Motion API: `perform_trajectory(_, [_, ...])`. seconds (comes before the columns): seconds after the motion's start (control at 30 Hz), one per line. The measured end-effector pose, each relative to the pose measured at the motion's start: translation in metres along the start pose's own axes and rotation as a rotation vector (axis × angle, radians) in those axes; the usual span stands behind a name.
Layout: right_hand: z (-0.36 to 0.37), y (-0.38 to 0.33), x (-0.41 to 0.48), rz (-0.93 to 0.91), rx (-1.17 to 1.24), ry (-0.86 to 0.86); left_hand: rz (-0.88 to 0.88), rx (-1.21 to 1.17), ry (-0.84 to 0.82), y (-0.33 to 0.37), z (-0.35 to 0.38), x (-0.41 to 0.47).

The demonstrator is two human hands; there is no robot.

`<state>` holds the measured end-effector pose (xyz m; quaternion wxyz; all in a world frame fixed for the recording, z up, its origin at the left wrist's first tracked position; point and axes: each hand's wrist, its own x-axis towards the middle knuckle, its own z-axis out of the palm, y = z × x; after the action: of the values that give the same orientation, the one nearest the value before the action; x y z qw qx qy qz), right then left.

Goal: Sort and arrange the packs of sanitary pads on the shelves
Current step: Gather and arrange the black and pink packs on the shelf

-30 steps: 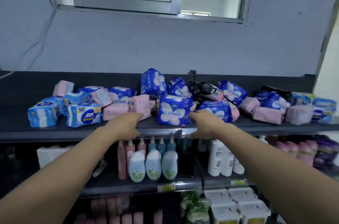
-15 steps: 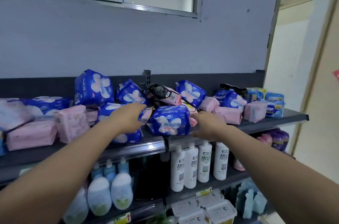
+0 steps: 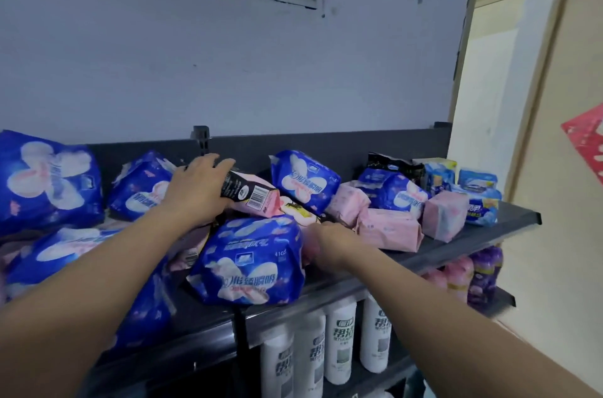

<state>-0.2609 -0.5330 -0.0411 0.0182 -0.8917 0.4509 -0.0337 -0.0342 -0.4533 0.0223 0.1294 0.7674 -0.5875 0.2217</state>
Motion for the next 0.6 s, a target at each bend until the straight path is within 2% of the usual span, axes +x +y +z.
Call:
perform_trajectory(0.13, [0.021,0.005,0.032,0.023,0.023,0.046,0.046,-0.135,0.111,-0.002,0.003,0.023])
perform_trajectory(0.23, [0.021,0.011,0.044,-0.051,-0.032,0.156,0.028,-0.221,0.225,-0.002,0.000,0.032])
perform_trajectory(0.33, [0.011,0.024,0.053,-0.059,0.069,0.303,-0.100,-0.261,0.365,0.006,-0.006,0.040])
perform_trajectory(0.4, [-0.002,0.035,0.063,-0.009,0.267,0.466,-0.217,-0.348,0.488,0.016,-0.012,0.045])
perform_trajectory(0.5, [-0.034,0.055,0.075,0.057,0.700,0.616,-0.423,-0.690,0.651,0.025,-0.021,0.055])
perform_trajectory(0.6, [-0.056,0.076,0.087,0.106,0.911,0.635,-0.590,-1.291,0.714,0.029,-0.025,0.055])
